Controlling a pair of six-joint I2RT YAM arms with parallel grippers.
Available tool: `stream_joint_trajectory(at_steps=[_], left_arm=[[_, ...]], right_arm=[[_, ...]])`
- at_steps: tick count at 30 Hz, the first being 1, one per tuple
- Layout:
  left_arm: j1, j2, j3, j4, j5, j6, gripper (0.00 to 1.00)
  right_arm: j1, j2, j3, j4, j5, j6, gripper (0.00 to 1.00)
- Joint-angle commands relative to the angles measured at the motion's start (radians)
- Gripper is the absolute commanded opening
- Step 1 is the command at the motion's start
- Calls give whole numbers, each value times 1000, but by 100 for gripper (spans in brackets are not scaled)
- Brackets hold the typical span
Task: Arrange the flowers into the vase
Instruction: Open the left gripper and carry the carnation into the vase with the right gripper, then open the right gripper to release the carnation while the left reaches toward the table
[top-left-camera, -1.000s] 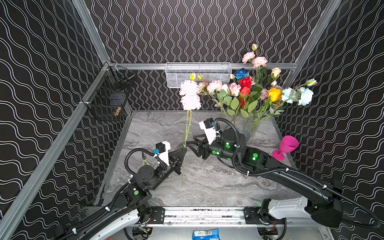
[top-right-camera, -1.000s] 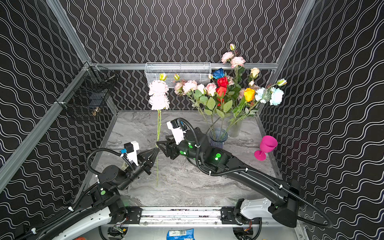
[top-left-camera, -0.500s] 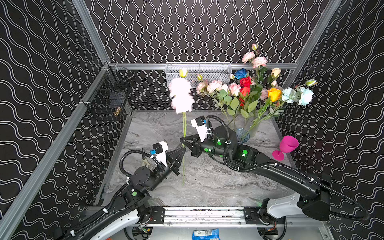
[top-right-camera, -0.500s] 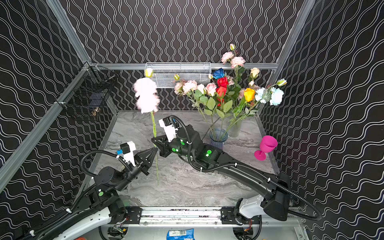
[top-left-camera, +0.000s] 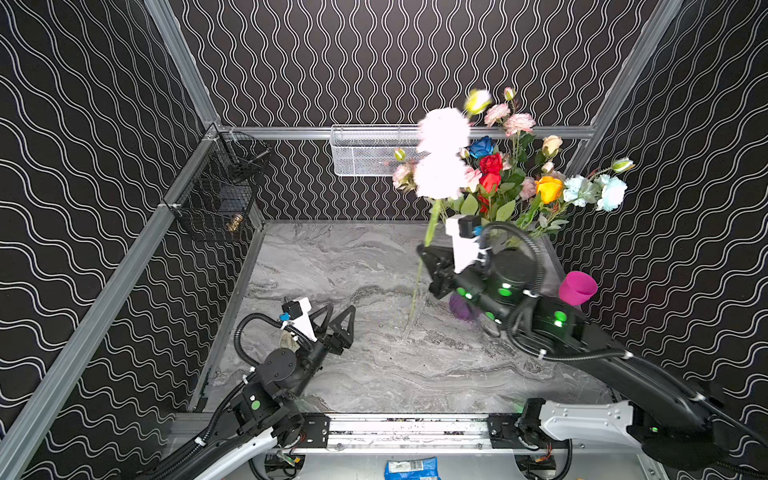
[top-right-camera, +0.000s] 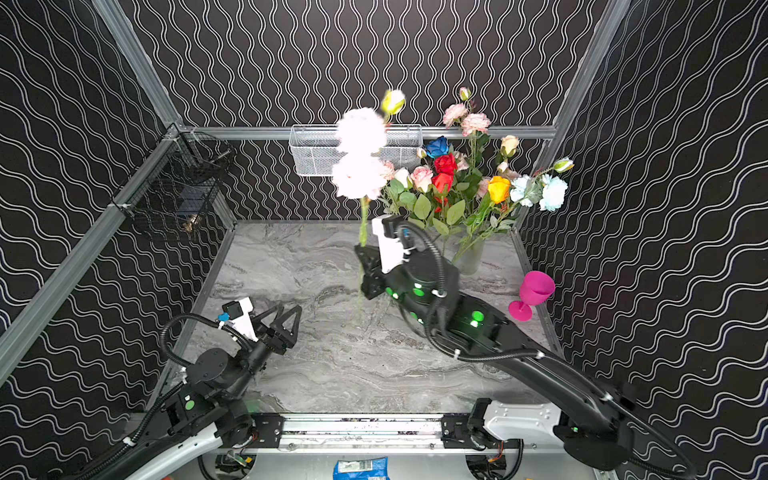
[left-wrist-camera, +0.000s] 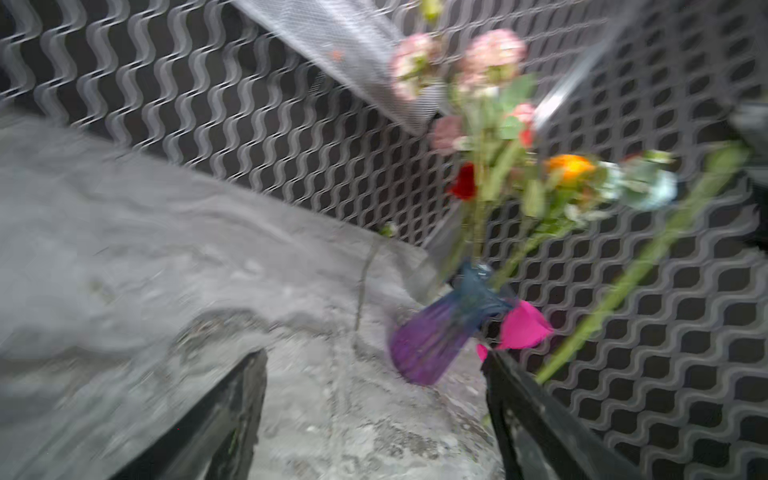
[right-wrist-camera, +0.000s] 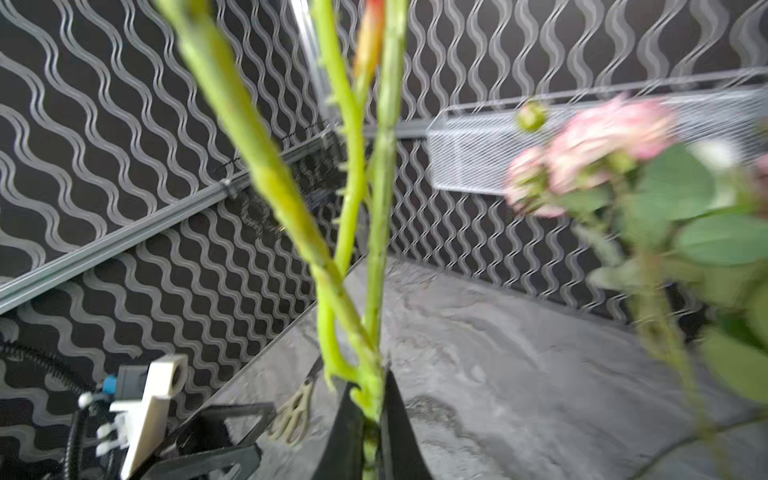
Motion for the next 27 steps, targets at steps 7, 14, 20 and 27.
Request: stream_joint_trajectory(at_steps=[7,14,20,27], left_arm=[[1,112,31,-244,-210,-242,87],[1,162,38,-217,-165,-228,88],[1,147,21,-207,-152,-220,88],[1,166,18,-178,-138,-211,88]], right_arm=[[-101,-39,64,147,464,-381,0],[-320,30,81,118,363,-318,0],[-390,62,30,76,303,-218,0],[-460,78,-34,36,210,-71,0]])
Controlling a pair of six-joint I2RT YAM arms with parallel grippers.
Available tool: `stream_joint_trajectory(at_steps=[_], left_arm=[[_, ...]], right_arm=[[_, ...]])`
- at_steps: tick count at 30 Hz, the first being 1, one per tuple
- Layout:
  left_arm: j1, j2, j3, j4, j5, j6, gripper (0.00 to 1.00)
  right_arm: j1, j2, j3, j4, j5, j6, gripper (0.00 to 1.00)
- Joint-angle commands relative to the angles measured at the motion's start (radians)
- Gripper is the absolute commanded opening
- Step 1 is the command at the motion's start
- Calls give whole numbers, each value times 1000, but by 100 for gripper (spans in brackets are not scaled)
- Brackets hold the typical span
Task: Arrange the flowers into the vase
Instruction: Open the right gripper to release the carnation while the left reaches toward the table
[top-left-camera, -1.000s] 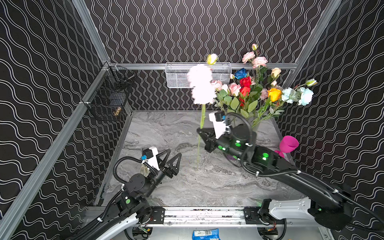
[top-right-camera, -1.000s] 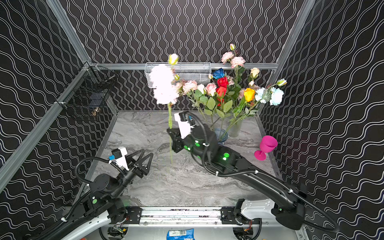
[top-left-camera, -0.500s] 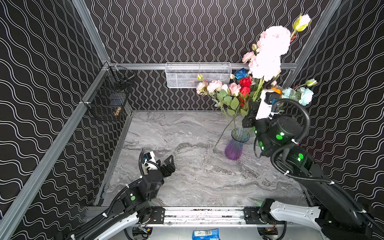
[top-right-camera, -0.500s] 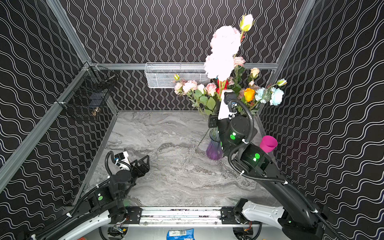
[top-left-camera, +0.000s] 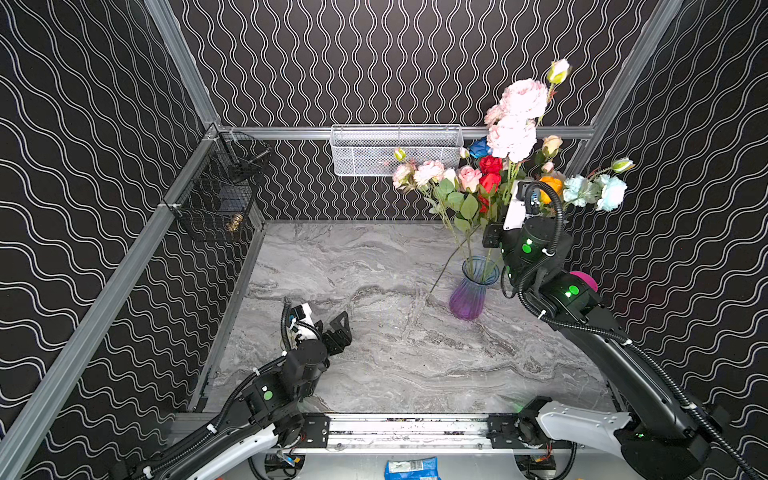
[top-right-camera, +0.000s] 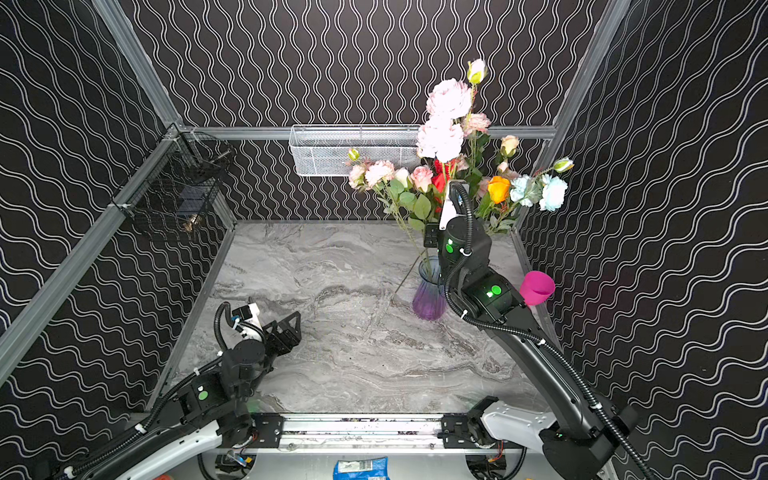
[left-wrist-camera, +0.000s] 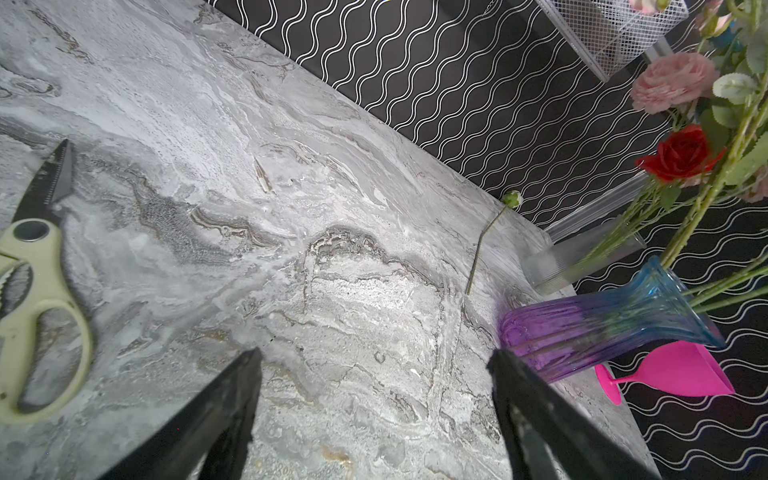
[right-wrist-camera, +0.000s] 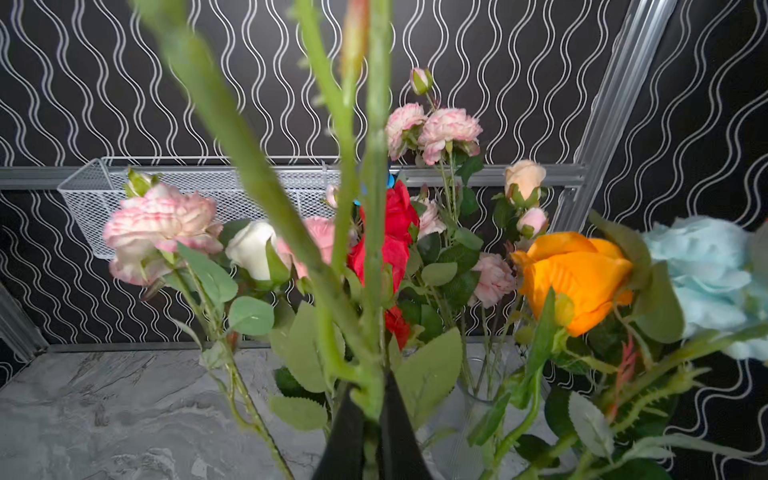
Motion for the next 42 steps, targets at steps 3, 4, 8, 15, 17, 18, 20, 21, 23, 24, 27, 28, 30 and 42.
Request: stream_joint_trajectory(at_steps=[3,4,8,15,17,18,20,21,23,24,27,28,30,42], left_arm=[[0,41,10,45,19,7,88],[1,51,12,49,24,13,88],[1,86,20,66,41,30,88],[1,126,34,86,72,56,89],[0,138,37,97,84,66,89],[1,145,39,100,89,73,89],[2,165,42,113,99,87,89],[1,175,45,118,102,93,89],[1,205,50,135,114,120,89],[2,227,55,145,120,136,88],[1,308,80,161,170,202,85],[1,345,96,158,185,217,81],[1,422,125,172,226,261,75],[0,982,335,342,328,439,61]], right_arm=[[-37,21,-58,-16,-69,130,0],[-43,29,-69,-21,-71,144,0],[-56,66,-74,-52,-45,163,10],[-60,58,-79,-45,-29,167,31],[-60,61,-58,-65,-29,172,31],[-60,57,-53,-68,-37,170,32],[-60,44,-46,-73,-52,169,34],[-60,35,-41,-77,-56,170,35],[-61,15,-32,-84,-82,180,36],[-60,6,-30,-84,-104,182,36],[-59,-12,-8,-96,-194,177,33],[-59,-12,2,-104,-214,179,32],[-58,-17,20,-120,-242,189,29],[-41,-103,55,-151,-403,212,21]])
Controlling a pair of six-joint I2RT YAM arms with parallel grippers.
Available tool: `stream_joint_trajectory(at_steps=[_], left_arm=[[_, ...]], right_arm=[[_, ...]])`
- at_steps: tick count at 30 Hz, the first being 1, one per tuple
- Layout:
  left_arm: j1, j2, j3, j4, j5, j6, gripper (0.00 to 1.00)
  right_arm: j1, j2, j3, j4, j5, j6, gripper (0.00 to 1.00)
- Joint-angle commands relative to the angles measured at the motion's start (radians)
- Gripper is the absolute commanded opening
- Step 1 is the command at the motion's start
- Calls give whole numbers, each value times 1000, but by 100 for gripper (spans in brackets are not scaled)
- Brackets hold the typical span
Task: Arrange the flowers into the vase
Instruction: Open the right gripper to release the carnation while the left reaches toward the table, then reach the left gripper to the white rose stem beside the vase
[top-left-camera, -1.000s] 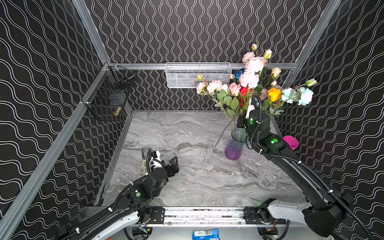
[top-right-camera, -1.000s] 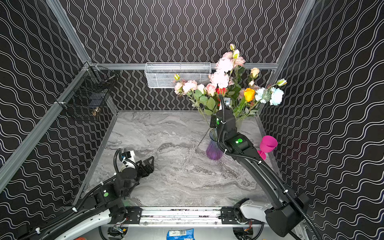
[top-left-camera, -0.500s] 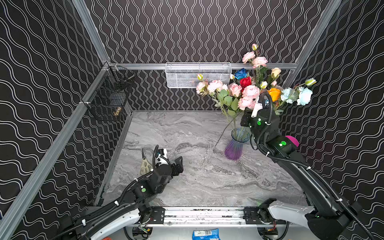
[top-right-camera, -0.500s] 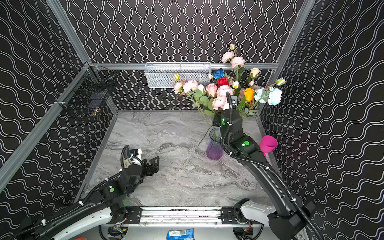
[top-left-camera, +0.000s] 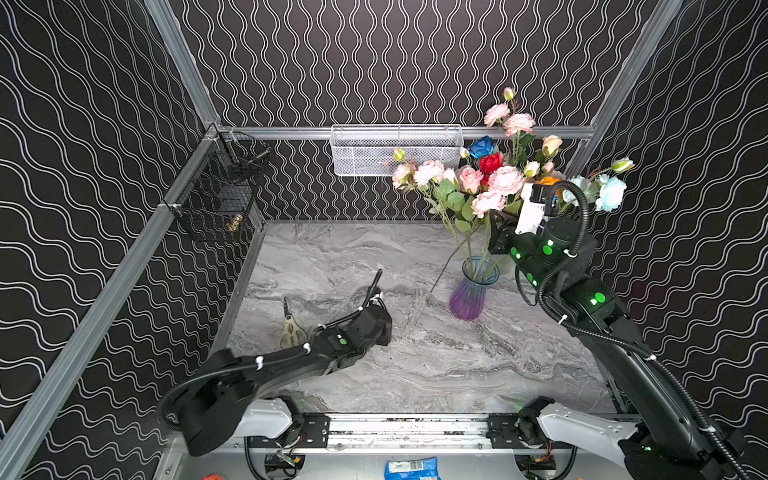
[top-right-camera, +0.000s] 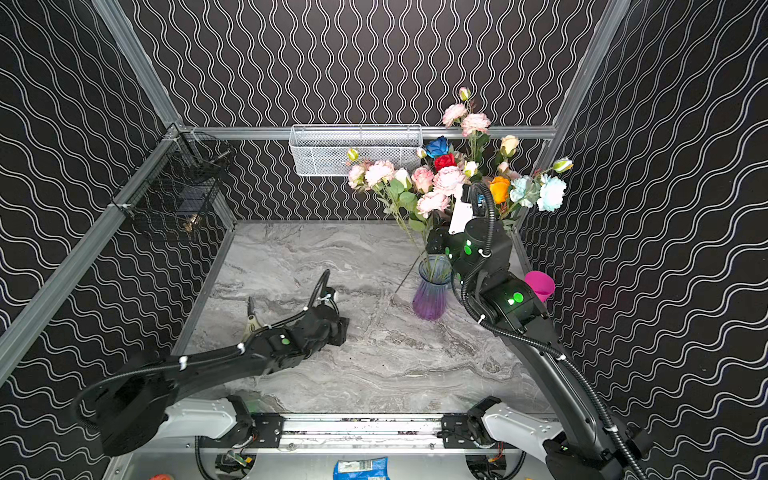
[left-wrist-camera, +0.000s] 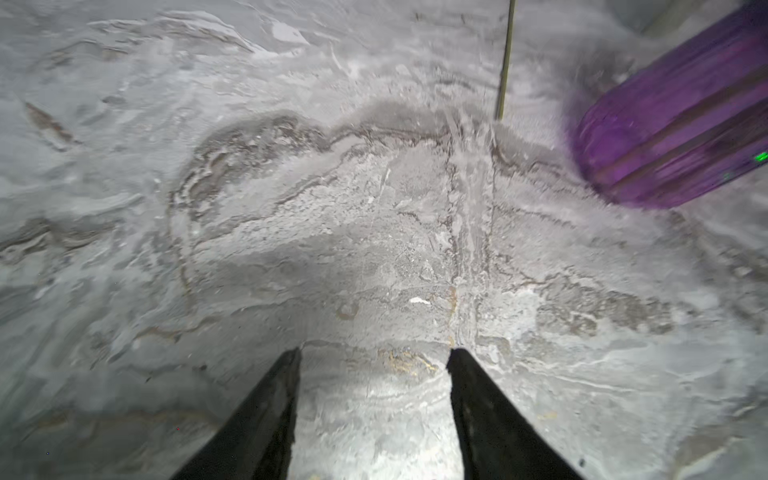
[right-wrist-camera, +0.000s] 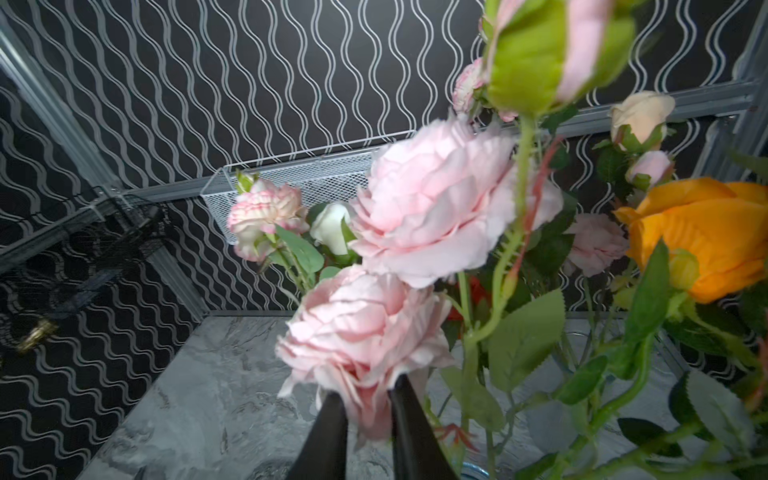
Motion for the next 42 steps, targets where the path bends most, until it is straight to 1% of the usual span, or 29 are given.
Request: stream_joint_trajectory(at_steps=[1,3,6,8,11,15,17,20,25,33,36,42], left_arm=[[1,94,33,182,49,111,61],[1,159,52,289,89,175,62],[1,257,159,290,144,237,63],[0,324,228,293,163,273,61],[3,416,310,316,194,307,61],[13,520,416,269,235,307,58],[19,554,436,274,268,318,57],[19,591,476,252,275,317,56],[19,639,534,227,266,360,57],[22,727,646,164,255,400,52],[25,757,680,147,259,408,51],[25,832,769,57,247,436,51]], right_arm=[[6,-29,8,-1,-60,24,21],[10,-52,-1,5,-78,32,21],[14,-78,0,2,-101,42,21],[15,-91,-8,6,-109,45,21],[17,-106,-16,15,-113,47,22],[16,-112,-8,17,-111,36,23],[16,-111,-8,25,-107,30,23],[16,-107,-8,33,-82,21,23],[16,-124,-18,44,-72,16,26],[16,-175,-69,74,-90,46,29],[16,-185,-74,72,-92,53,30],[16,-211,-91,72,-99,60,31]])
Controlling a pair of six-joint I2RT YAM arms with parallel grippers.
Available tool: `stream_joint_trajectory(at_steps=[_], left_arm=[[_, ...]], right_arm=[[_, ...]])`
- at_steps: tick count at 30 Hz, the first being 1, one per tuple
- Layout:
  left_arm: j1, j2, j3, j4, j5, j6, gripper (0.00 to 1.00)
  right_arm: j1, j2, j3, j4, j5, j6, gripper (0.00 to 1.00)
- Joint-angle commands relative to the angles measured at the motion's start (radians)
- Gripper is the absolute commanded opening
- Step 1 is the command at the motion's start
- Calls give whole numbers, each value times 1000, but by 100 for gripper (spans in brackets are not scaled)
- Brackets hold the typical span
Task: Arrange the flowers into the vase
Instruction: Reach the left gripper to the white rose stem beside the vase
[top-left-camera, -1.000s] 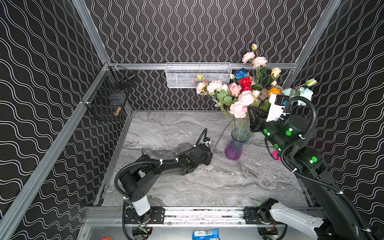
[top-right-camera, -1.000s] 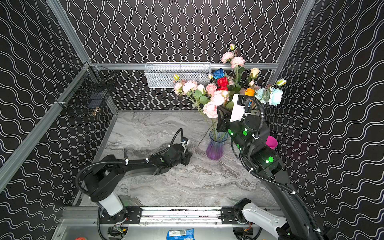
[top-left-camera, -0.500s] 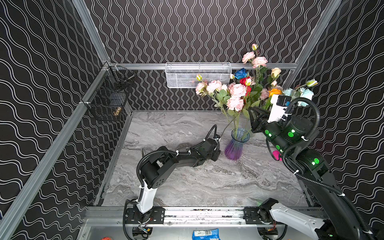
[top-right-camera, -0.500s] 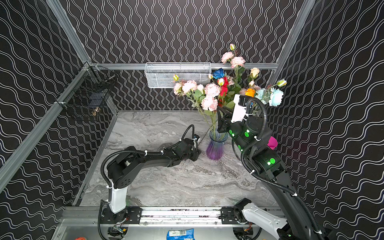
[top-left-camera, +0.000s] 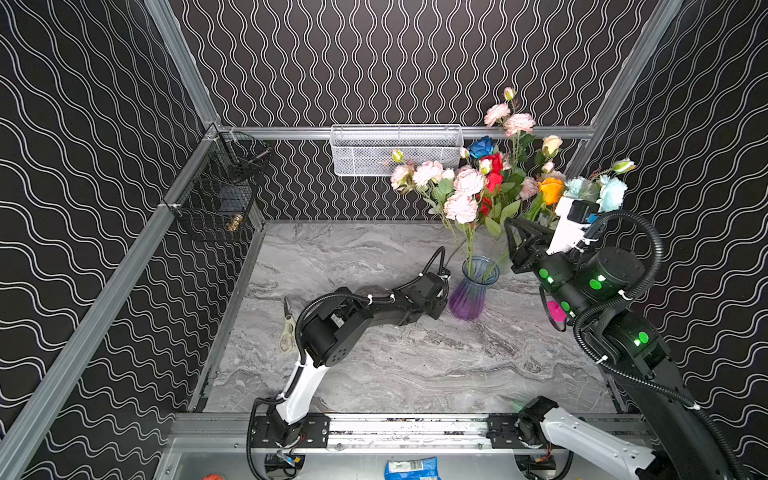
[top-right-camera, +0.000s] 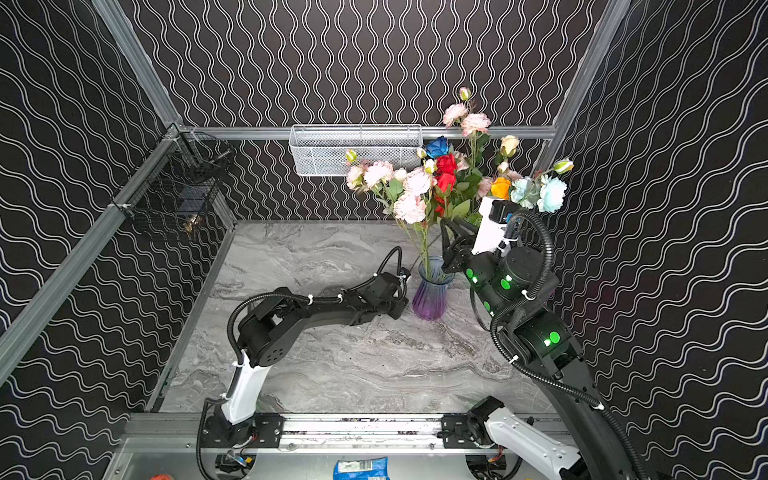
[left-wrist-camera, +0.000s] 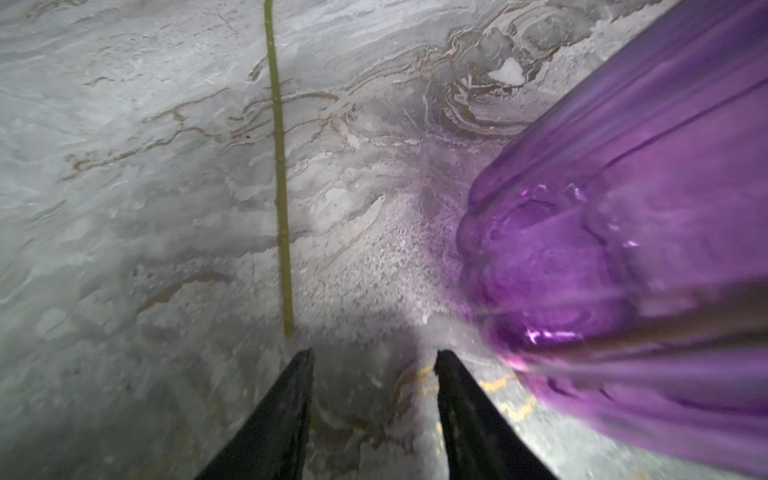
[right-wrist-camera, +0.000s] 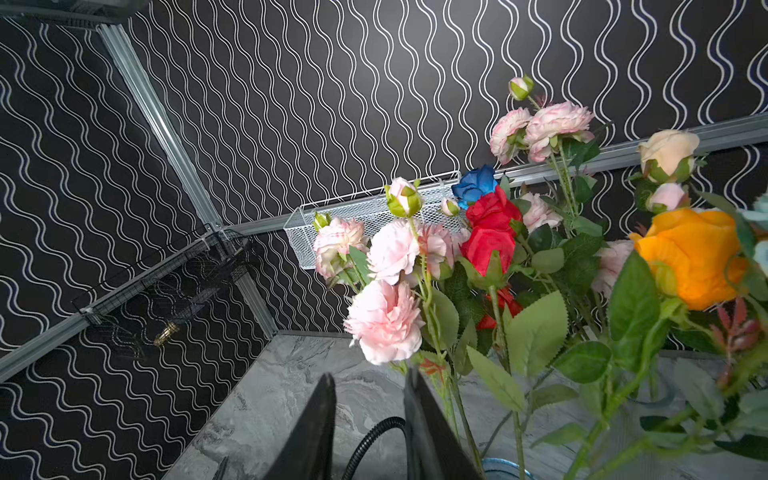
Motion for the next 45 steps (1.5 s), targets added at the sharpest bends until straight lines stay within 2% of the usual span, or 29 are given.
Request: stream_joint_trajectory(at_steps=[1,14,22,28,36,41,45], left_arm=[[4,29,38,-63,0,38,51],[10,42,71,-108,10,56,52],[48,0,70,-121,96,48,53],[62,6,111,-135,78,57,54],[82,86,222,-208,93,27,56],[82,112,243,-235,87,25,49],[82,143,281,-288,56,27,29]], right_arm=[[1,-14,-10,33,-5,11,31],[1,-35,-51,49,9,2,35],[1,-56,-58,37,14,8,37],[1,-60,-67,32,21,6,39],[1,-46,-72,46,9,5,43],[1,-36,-52,44,-17,11,43],[1,-51,-70,52,-12,20,43]])
